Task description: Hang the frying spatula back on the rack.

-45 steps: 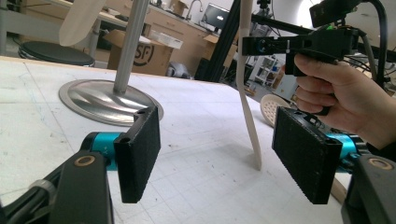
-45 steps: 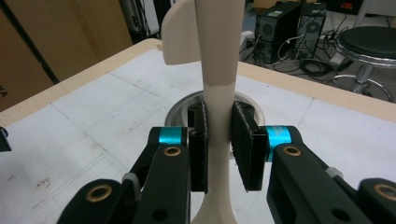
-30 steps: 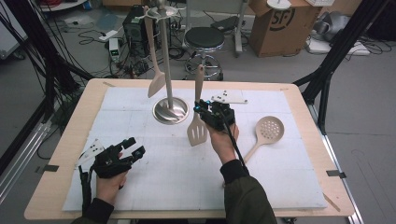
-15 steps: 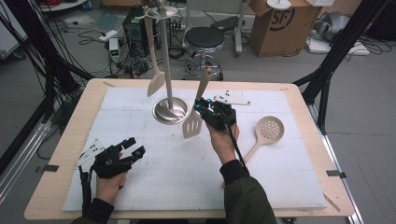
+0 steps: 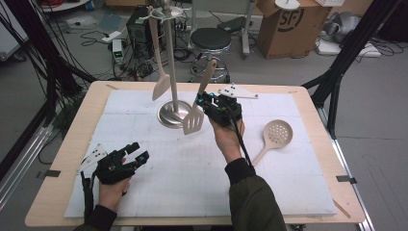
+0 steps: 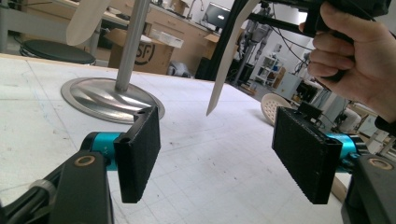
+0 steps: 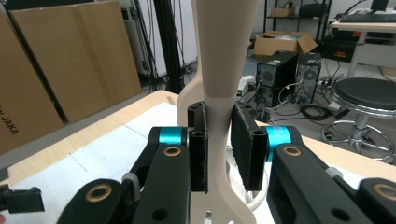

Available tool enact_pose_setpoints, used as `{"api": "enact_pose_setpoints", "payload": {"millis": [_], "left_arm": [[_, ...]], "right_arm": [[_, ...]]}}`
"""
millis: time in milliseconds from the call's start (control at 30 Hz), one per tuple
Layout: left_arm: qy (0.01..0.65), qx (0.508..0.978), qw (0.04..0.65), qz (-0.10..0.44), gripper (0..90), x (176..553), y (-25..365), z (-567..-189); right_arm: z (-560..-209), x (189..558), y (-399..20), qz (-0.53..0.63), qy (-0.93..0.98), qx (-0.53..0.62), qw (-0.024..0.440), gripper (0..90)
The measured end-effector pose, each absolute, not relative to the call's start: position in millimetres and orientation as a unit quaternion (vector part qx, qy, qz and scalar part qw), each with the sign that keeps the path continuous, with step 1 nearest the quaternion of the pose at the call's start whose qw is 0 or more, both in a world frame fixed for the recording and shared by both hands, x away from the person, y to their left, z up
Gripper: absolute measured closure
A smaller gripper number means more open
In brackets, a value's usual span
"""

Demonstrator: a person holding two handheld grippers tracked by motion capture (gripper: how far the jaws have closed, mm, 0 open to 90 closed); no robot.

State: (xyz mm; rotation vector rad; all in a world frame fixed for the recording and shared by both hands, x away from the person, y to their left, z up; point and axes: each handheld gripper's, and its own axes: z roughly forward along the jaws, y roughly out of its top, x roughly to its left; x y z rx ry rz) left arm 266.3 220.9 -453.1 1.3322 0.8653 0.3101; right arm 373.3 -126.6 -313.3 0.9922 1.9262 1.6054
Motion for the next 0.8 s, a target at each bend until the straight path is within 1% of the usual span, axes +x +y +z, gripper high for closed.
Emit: {"api": "enact_pose_setpoints", "payload": {"millis": [267,467,667,800], "left_arm": [[0.388,0.598,0.687,0.141,33.0,266,223,-454],[0.386,0.600,0.687,0.140,33.0,265,224,-455],[0.386,0.600,0.688,0.137,33.0,265,224,-456],[0.384,0.600,0.689,0.133,33.0,266,224,-457]], "right_arm": [[-298,386,-116,0.584,0.701,0.355,0.202,77.2],[-286,398,-106,0.585,0.707,0.344,0.199,77.2],[-277,409,-102,0.588,0.708,0.346,0.182,77.2],[-271,417,-99,0.582,0.717,0.338,0.182,77.2]]}}
